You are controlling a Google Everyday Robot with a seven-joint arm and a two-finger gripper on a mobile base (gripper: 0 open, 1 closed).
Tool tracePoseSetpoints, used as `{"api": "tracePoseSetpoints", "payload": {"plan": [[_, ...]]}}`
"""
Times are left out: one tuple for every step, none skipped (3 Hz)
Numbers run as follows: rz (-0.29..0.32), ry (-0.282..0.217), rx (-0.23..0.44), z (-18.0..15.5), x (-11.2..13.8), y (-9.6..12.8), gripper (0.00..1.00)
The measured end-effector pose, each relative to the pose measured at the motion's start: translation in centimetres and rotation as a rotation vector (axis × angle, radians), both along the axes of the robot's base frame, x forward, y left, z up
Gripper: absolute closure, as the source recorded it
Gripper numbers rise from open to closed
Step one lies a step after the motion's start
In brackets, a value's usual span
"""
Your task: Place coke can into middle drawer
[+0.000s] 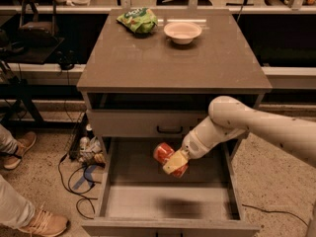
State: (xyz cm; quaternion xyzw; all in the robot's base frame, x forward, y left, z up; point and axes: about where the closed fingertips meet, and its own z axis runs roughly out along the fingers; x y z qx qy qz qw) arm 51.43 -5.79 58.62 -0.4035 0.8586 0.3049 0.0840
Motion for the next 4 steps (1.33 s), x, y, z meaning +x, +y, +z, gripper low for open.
{"api": "tracePoseSetpoints", "payload": {"plan": [[-0.086, 0.089, 0.007, -6.2, -0.7, 0.6, 1.0], [-0.18, 0.151, -0.003, -11.5, -0.5, 1.7, 0.83], [-0.245, 0.194, -0.008, -15.2, -0.3, 2.8, 0.6], [-0.287, 0.218, -0.009, -17.6, 0.2, 3.6, 0.29]]}}
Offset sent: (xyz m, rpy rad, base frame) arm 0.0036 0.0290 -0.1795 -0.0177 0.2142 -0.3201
